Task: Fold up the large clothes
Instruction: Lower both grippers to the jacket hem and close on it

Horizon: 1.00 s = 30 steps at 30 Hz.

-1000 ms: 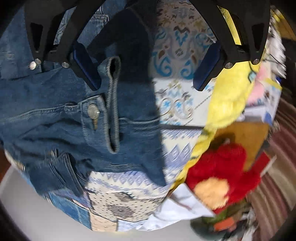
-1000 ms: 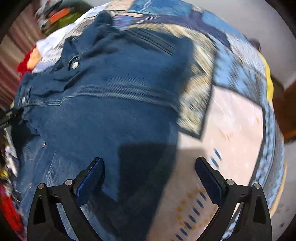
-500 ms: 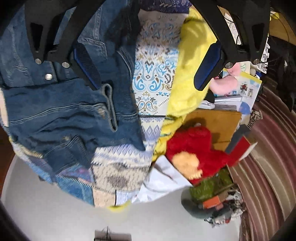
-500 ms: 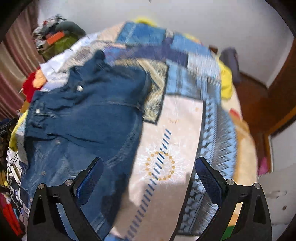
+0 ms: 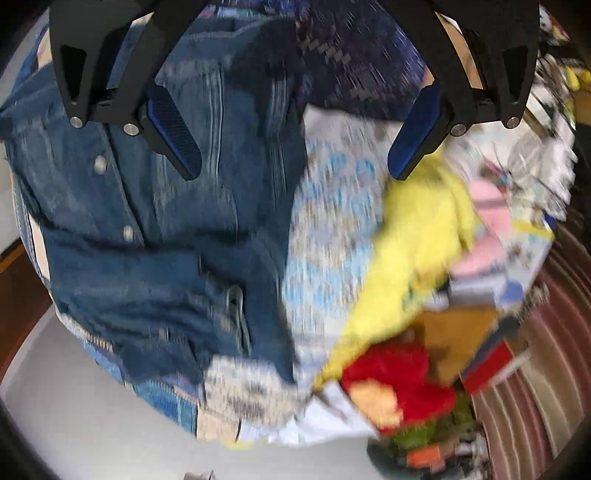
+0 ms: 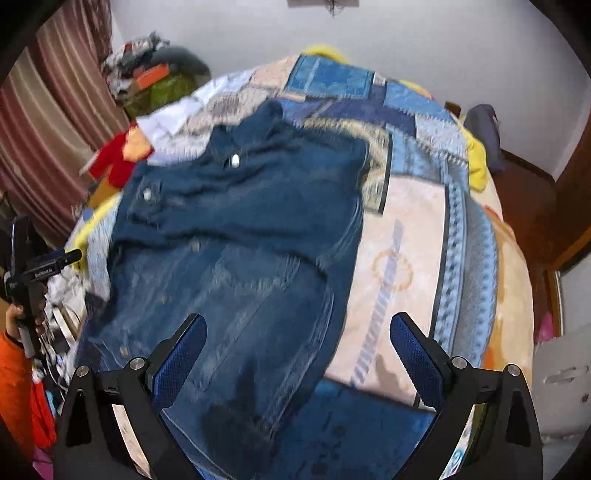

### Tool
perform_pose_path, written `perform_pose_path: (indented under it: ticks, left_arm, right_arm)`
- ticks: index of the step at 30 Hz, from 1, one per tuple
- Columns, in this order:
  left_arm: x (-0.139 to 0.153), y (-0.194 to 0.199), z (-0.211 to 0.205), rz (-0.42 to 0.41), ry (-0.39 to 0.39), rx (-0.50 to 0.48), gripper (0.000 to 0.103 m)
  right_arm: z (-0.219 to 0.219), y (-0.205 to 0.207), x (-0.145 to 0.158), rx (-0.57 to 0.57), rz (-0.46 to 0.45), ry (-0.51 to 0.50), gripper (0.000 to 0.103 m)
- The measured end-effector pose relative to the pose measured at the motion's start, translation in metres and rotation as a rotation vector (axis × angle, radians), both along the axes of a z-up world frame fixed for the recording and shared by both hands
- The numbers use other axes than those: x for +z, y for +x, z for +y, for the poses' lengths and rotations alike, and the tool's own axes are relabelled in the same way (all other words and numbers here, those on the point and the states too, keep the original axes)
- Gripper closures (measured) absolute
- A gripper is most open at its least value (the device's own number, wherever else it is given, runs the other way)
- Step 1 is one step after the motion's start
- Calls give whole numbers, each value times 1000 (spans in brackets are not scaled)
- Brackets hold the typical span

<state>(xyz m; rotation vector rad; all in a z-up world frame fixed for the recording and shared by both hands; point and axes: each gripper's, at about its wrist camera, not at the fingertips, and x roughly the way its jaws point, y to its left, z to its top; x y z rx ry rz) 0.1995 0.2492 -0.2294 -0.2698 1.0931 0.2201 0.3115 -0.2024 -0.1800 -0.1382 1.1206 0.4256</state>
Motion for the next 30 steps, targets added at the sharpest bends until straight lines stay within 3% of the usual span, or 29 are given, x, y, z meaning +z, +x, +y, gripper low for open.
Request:
perform_pose_path:
  ticks: [8,11,15,18,21,25,30]
  left_arm:
    - [-66,-34,-5,142,-101,6,1]
    - [-80,-40,-12,162,-165,3,1]
    - [-87,-36,-27,180,-152,-41,1]
    - [-86,-28,-39,196,-106,-68,6]
    - [-70,-18,-48,193,-10,-97,7]
    - [-25,1,-49,106,84,-112,7]
    - [21,46,-38,-6,76,-106,5]
  right_arm:
    - [5,-23,-41,26,89,-4,5]
    - [7,-29,-52,35,128,27,15]
    - [9,-31,-51,51,103,27,17]
    - [11,-29,-49,60,99,28,29]
    - [9,-21,-42,48,72,9,29]
    - [1,4,-19,-3,-5,-7,27]
    - [-4,52,6,-43,-33,77,14]
